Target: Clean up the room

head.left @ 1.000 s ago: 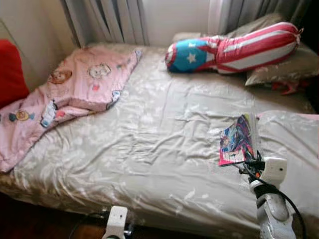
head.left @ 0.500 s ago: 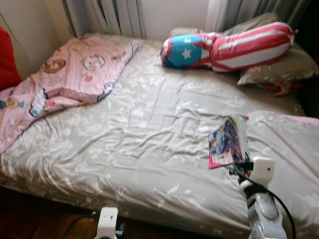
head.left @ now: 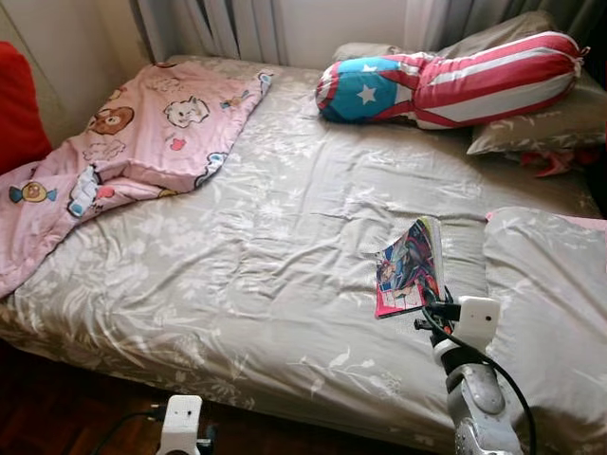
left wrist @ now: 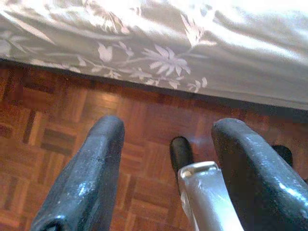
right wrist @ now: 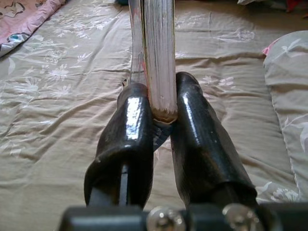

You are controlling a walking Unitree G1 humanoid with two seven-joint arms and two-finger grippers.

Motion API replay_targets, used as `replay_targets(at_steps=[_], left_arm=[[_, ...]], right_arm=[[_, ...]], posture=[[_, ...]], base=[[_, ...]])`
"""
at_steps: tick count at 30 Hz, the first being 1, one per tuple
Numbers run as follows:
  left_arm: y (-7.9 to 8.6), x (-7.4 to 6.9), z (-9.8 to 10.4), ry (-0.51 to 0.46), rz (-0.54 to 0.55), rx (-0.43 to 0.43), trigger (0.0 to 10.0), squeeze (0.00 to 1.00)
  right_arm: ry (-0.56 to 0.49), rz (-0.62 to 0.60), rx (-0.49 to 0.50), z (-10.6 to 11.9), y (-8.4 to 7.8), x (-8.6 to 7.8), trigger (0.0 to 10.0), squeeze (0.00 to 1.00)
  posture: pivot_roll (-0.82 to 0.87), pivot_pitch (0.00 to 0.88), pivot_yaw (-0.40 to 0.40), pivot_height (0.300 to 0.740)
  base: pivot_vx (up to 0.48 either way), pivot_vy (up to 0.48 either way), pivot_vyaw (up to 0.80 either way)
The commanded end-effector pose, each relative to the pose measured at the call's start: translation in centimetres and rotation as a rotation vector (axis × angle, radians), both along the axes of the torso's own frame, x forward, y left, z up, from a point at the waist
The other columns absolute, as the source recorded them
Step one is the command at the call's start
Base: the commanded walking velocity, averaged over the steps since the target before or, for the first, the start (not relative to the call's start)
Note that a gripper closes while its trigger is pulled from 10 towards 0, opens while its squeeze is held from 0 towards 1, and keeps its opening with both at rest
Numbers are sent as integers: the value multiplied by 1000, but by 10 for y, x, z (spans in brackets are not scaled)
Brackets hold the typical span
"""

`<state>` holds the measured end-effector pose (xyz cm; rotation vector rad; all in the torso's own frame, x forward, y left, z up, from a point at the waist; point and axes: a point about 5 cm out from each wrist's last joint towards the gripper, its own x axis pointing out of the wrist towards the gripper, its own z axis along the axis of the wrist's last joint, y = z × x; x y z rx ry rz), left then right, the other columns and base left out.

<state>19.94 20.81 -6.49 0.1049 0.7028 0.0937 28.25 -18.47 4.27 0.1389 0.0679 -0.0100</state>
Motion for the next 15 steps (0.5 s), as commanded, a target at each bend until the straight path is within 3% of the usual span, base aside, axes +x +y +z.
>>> replay_targets(at_steps=[1, 9, 15], left_arm=[[0, -4, -3, 18, 8, -9, 10000, 0], [-7, -2, -3, 25, 5, -25, 10000, 0], [-4, -3, -4, 34, 19, -25, 10000, 0]], right_arm=[[-56, 16, -19, 13, 0, 4, 10000, 0], [-65, -1, -22, 15, -4, 7, 10000, 0], [-61, 13, -15, 15, 3, 9, 10000, 0]], posture=[[-97, 178, -6, 740], [-88, 150, 6, 740], [-73, 152, 2, 740]], base=[[0, 0, 0], [0, 0, 0], [0, 0, 0]])
